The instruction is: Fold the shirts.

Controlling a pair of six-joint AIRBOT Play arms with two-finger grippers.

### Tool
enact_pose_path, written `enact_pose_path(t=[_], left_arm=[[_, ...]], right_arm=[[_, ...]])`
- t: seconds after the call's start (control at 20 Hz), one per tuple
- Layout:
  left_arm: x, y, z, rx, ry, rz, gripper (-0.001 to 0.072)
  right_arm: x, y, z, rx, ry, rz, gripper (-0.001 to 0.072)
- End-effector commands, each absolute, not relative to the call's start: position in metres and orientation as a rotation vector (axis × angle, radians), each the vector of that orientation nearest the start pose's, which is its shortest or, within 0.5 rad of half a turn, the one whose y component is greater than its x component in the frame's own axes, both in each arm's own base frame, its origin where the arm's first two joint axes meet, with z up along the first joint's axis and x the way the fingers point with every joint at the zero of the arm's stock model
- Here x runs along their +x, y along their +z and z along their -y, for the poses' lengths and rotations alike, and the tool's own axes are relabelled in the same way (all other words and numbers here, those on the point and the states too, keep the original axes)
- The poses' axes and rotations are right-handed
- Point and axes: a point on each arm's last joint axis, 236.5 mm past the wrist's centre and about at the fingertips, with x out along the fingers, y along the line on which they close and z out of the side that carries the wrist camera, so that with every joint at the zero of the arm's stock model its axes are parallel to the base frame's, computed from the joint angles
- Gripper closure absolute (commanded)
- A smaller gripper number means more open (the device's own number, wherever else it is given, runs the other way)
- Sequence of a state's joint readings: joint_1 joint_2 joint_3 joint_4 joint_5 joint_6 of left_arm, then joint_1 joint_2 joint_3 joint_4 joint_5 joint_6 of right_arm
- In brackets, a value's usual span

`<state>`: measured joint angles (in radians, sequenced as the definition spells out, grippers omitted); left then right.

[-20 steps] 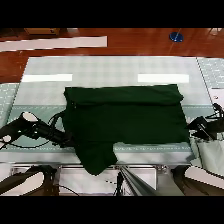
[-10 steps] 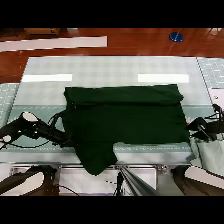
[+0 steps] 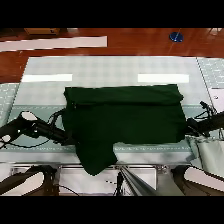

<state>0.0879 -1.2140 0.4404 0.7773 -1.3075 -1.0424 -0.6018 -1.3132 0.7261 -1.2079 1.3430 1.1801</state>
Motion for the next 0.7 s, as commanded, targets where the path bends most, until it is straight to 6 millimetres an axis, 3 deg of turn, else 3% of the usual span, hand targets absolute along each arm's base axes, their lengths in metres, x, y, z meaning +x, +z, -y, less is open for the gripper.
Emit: enact_pose_path(t=[0.0, 0.1, 0.2, 0.3, 0.65], left_arm=[[0.186, -0.061, 0.155, -0.626, -0.731, -1.626, 0.0686], [0.217, -0.024, 0.161, -0.609, -0.781, -1.493, 0.0686], [0.25, 0.013, 0.166, -0.595, -0.809, -1.349, 0.0686], [0.28, 0.032, 0.163, -0.564, -0.786, -1.246, 0.0686], [0.367, 0.065, 0.134, -0.582, -0.585, -0.943, 0.0686]], right_arm=[[0.225, -0.071, 0.048, 0.607, 0.135, -1.653, 0.0685], [0.263, -0.036, 0.055, 0.593, 0.126, -1.49, 0.0686], [0.306, 0.006, 0.046, 0.645, 0.17, -1.292, 0.0686], [0.329, 0.034, 0.041, 0.678, 0.205, -1.185, 0.0686], [0.376, 0.055, 0.062, 0.69, 0.141, -0.963, 0.0686]])
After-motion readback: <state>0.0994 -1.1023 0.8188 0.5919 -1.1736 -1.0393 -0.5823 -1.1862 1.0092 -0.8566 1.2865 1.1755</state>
